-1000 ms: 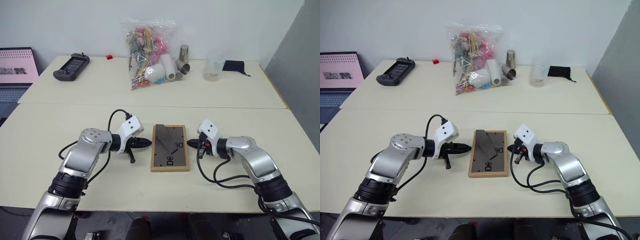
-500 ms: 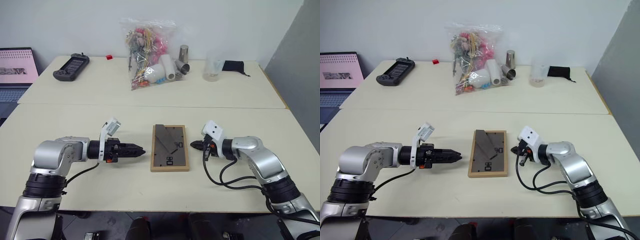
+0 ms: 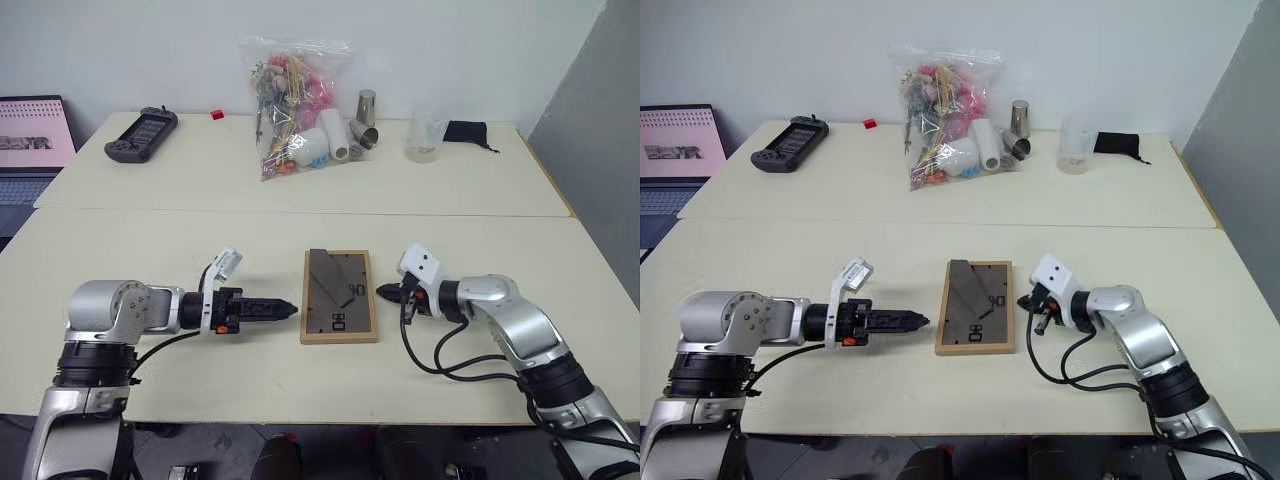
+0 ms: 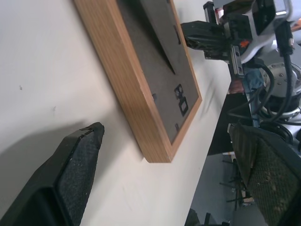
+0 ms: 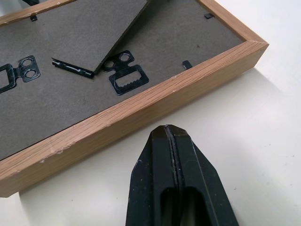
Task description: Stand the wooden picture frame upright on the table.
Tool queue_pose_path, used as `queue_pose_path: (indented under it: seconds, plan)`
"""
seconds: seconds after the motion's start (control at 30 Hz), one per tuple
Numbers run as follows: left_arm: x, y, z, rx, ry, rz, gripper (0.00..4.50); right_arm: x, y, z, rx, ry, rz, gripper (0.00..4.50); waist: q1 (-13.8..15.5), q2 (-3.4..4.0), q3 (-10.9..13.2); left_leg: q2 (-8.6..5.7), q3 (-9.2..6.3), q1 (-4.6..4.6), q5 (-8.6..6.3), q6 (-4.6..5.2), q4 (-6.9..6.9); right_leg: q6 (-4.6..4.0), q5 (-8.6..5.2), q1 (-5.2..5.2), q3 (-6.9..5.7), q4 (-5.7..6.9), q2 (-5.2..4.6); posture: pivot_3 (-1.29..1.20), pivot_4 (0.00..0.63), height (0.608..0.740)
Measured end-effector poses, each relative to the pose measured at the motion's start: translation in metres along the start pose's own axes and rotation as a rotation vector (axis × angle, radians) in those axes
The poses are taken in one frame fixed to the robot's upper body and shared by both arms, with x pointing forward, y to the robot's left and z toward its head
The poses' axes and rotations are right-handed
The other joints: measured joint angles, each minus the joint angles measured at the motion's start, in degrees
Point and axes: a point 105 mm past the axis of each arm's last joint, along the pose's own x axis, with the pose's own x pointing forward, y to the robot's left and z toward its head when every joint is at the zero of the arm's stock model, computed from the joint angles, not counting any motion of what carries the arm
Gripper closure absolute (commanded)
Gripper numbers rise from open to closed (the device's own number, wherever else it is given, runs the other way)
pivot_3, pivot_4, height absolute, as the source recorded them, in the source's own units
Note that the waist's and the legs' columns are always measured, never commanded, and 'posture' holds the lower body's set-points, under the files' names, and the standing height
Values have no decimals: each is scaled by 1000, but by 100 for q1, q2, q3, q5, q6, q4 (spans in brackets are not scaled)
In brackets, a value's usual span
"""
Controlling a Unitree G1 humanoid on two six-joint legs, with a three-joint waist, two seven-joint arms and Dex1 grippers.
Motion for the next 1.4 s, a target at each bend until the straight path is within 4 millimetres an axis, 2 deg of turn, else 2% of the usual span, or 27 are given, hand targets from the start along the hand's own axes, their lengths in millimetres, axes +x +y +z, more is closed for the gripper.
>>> queue_pose_path:
  seconds: [0.43, 0.67, 0.83, 1.17, 1.27, 1.4]
  plan:
    - [14, 1, -3, 18, 8, -6, 11, 34, 25, 20, 19, -58, 74, 4500, 11, 1, -2, -2, -1, 4, 0, -1, 0, 0, 0, 4, 0, 1, -3, 0, 150, 740]
    - [15, -1, -3, 38, 1, -15, 11, 38, 25, 21, 32, -65, 71, 4500, 23, 0, -3, -5, 0, 3, 0, -1, 0, 0, 0, 4, 0, -2, -5, 0, 150, 740]
    - [16, 0, -5, 34, -15, -26, 834, 39, 24, 17, 47, -54, 68, 4500, 23, -1, -2, -4, 0, 1, 0, -1, 0, 0, 0, 3, 0, -2, -5, 0, 150, 740]
    - [19, -2, -5, 33, -36, -62, 2830, 38, 22, 17, 65, -55, 60, 4500, 19, -1, -2, -2, 0, 0, 0, -1, -2, 0, 0, 1, 0, -3, -3, 0, 150, 740]
    - [21, -8, 0, 45, -49, -95, 3172, 37, 19, 17, 75, -58, 48, 4500, 23, -1, -2, -3, 0, 0, 0, -1, -2, 0, 0, 1, 0, -3, -4, 0, 150, 740]
    - [24, -8, 15, 50, -90, -78, 3206, 28, 8, 16, 99, -68, 9, 4500, 28, -1, -2, -4, -1, -1, 0, -1, 0, 0, 0, 2, -1, -3, -4, 0, 150, 740]
